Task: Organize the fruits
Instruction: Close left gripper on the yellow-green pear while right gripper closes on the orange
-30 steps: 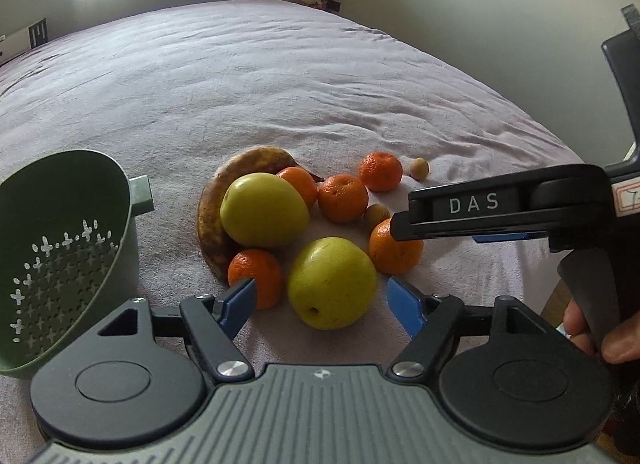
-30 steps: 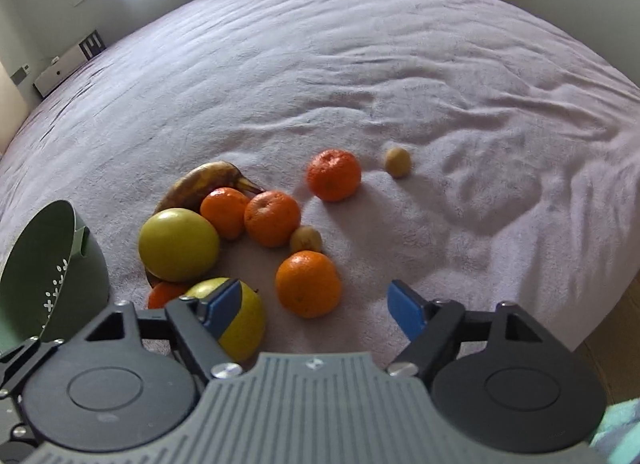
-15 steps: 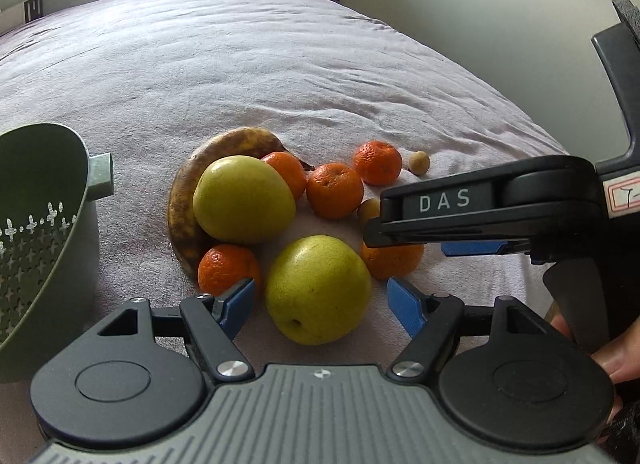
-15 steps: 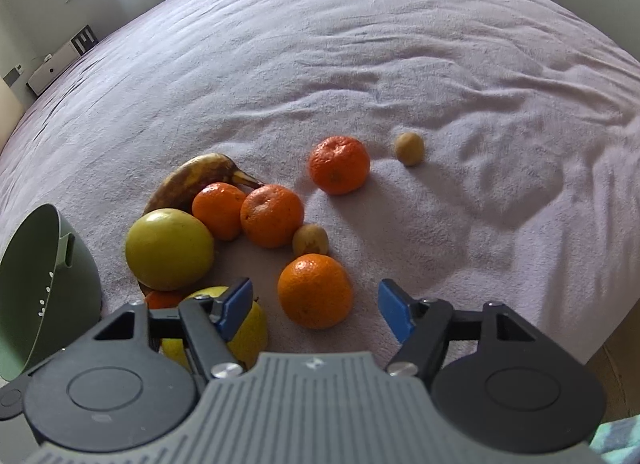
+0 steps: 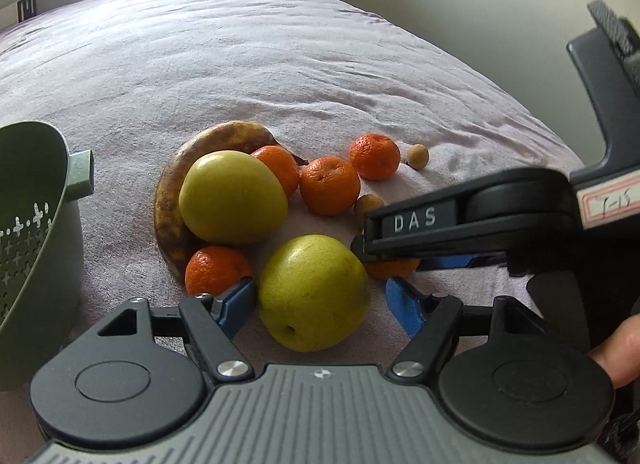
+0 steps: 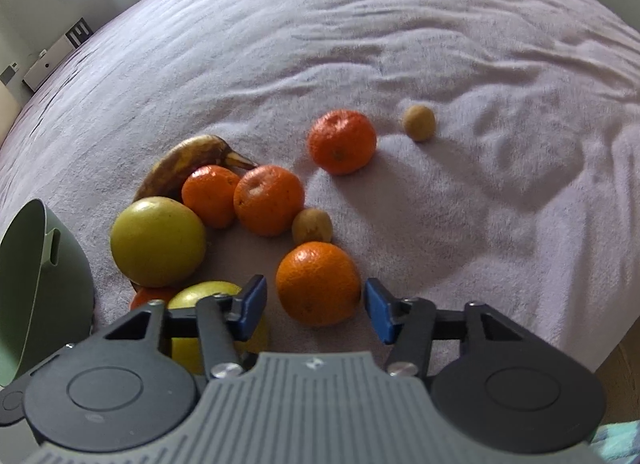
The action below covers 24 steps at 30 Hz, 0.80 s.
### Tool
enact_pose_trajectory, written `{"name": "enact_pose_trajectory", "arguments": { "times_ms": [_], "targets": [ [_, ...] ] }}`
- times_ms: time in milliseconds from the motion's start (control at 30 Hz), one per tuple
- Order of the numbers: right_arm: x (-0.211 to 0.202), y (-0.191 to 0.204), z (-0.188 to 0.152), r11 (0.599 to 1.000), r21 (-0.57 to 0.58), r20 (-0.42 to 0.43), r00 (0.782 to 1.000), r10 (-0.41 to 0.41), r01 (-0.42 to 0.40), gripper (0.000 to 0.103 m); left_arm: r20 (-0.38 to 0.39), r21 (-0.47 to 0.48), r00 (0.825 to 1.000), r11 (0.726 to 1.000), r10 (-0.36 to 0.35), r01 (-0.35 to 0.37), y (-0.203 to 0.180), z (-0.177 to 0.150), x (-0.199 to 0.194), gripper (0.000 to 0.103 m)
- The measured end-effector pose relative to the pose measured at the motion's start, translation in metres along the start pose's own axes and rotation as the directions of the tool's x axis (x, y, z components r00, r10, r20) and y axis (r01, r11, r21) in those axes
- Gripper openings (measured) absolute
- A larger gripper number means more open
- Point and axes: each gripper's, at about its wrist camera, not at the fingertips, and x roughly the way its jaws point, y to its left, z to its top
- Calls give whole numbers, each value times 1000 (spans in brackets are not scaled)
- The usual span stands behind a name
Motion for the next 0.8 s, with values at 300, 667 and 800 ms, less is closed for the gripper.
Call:
{"name": "enact_pose_trajectory", "arguments": {
  "times_ms": [300,667,800],
  "targets": [
    [-1,0,-1,1000,-11,0,1000,-8,8,44,-3,-4,1000,1000,-7,7,-1,1,2,92],
    [-3,1,-1,1000,-21,-3,1000,-11,11,44,-11,58,1000,998,21,-21,-7,-1,4,80],
    [-5,0,-1,1000,-20,0,1000,-8,8,44,-7,52,1000,998,25,-25,-4,0,1,73]
  ]
}}
